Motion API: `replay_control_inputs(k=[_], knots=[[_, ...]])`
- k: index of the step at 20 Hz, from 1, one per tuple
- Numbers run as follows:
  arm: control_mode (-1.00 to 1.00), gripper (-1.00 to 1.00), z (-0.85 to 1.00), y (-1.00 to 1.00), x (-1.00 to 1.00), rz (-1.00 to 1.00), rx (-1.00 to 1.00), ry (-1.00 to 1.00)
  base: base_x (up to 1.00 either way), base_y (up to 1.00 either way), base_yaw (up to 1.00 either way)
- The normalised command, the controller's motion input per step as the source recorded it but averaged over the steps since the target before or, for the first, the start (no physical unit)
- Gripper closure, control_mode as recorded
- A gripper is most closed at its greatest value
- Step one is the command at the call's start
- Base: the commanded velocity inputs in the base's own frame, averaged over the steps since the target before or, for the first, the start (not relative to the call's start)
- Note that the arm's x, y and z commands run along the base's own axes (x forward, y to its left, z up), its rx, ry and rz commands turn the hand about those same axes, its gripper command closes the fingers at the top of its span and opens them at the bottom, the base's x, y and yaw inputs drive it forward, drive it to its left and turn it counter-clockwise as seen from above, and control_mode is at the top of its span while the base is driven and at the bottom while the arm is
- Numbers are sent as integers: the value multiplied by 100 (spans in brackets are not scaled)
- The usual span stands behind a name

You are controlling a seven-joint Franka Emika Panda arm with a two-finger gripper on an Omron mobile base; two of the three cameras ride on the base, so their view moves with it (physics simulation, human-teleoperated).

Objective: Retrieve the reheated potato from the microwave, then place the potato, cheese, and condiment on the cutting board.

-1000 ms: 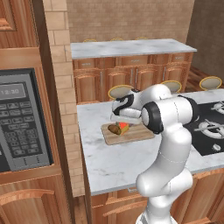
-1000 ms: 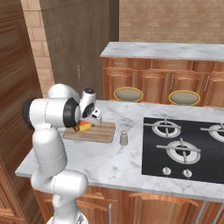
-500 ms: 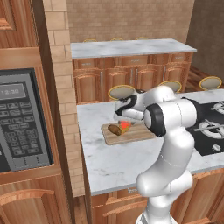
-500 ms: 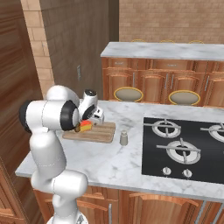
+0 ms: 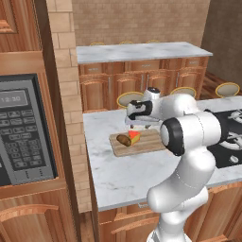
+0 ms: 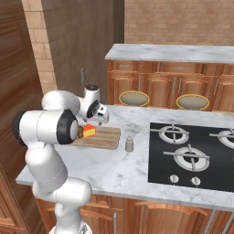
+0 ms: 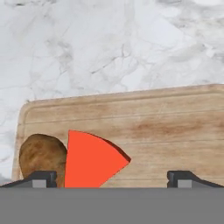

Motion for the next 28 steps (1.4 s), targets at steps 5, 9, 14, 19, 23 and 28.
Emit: replay_control_inputs(k=[5, 9, 14, 19, 23, 28], knots=[[-100, -100, 39, -37, -29, 0, 0, 7, 0, 0, 0], [-100, -100, 24, -45, -35, 1, -4, 9, 0, 0, 0], [-100, -100, 22, -42, -35, 2, -6, 11, 0, 0, 0], [-100, -100, 30, -35, -28, 0, -7, 28, 0, 0, 0], [-100, -100, 28, -26, -15, 0, -12, 32, 0, 0, 0], [-100, -100, 32, -26, -6, 1, -13, 37, 0, 0, 0]])
